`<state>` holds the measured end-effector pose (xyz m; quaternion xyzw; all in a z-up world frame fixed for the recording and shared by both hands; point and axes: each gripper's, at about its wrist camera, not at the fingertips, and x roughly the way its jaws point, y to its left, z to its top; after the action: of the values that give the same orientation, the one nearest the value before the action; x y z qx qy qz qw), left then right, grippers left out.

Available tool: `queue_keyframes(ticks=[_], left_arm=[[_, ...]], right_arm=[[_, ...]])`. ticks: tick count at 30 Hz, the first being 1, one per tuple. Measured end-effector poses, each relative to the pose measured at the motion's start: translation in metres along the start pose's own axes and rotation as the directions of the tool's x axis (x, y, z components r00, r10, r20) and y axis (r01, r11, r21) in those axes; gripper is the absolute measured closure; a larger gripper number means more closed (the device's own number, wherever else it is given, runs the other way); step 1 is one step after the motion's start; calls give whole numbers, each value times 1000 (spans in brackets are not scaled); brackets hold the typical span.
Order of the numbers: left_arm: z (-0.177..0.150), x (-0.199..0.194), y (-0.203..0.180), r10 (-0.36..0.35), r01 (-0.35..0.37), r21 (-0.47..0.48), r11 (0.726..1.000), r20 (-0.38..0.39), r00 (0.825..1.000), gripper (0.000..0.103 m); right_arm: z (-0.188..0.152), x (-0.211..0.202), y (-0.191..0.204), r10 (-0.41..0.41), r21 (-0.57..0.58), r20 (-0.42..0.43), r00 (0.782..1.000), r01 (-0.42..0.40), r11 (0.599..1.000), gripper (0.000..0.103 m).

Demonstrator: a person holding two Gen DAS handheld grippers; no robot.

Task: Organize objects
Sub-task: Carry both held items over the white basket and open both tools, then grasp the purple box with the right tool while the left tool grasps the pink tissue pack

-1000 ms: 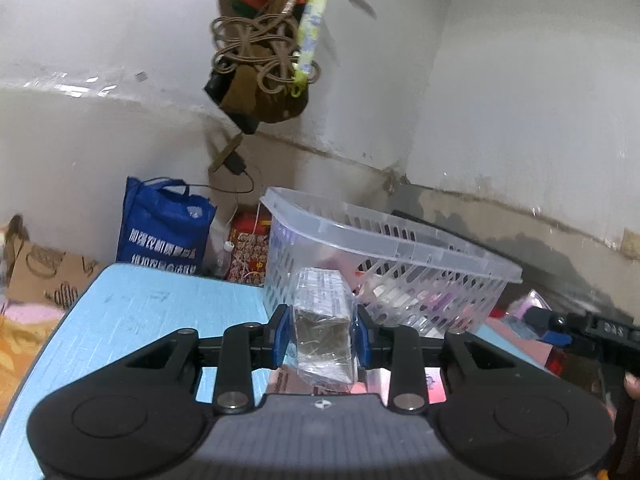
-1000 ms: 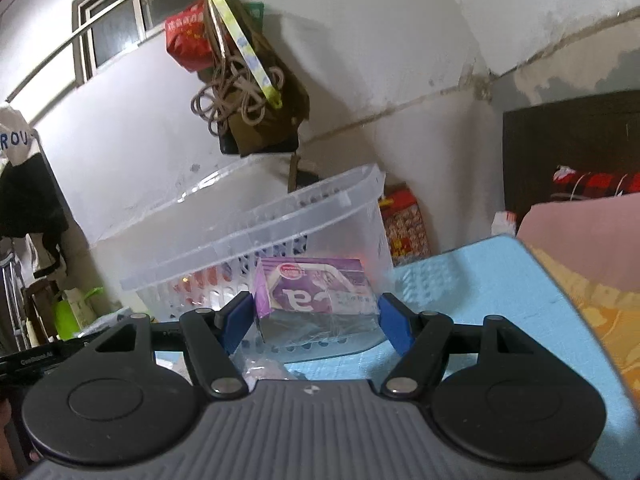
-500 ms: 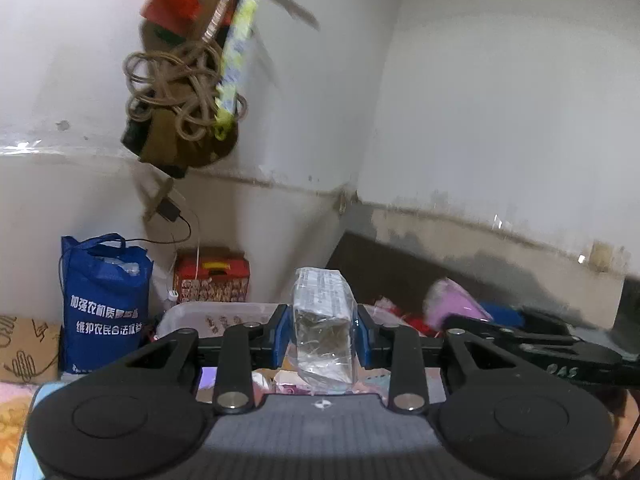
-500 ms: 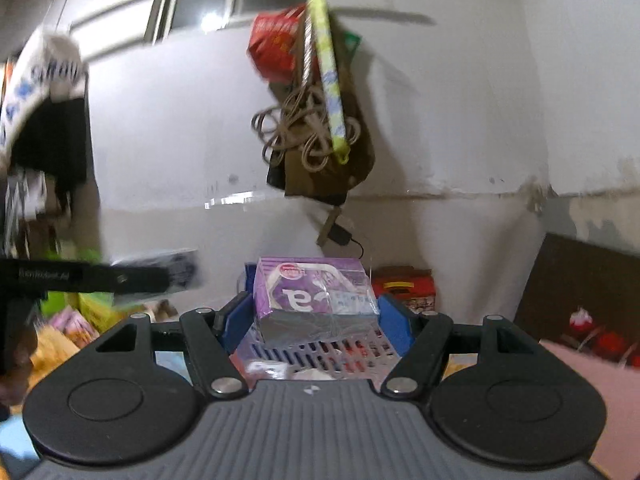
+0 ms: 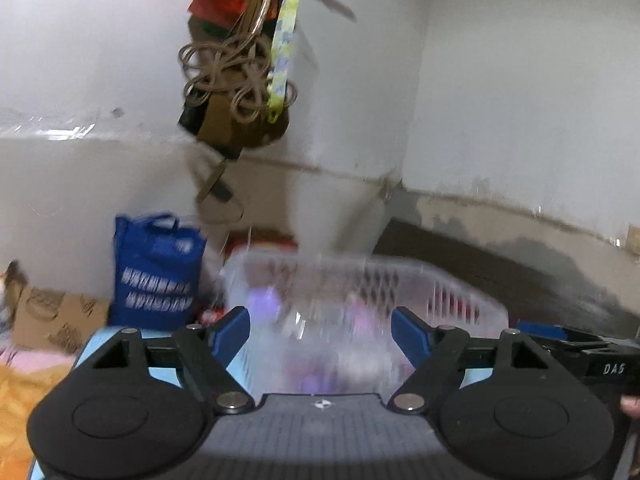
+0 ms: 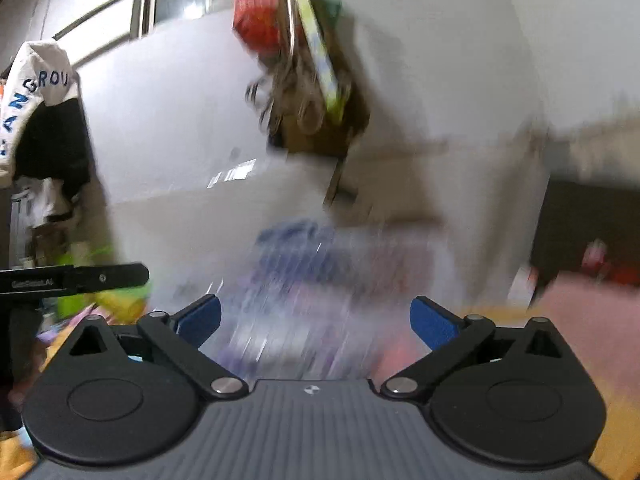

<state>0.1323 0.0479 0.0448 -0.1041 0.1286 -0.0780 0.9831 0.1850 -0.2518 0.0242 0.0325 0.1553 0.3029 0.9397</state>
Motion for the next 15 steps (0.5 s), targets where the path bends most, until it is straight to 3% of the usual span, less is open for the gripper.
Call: queue_keyframes(ticks=[4, 7, 11, 15], left_arm=[[-36, -13, -4, 22, -20, 30, 999, -74, 997, 22], [-52, -15, -16, 2, 3, 45, 999, -119, 993, 22], [-69, -15, -33, -12, 26, 89, 996, -149, 989, 22], [-77, -8, -37, -19, 38, 104, 994, -183, 983, 22]], right_arm=[[-41, -5, 9, 11, 13, -124, 992, -10, 1000, 0], [-55, -6, 19, 20, -25, -148, 989, -24, 999, 1], [-63, 1, 25, 29, -67, -198, 980, -43, 997, 23], [-65, 9, 26, 42, -73, -239, 970, -62, 995, 29]])
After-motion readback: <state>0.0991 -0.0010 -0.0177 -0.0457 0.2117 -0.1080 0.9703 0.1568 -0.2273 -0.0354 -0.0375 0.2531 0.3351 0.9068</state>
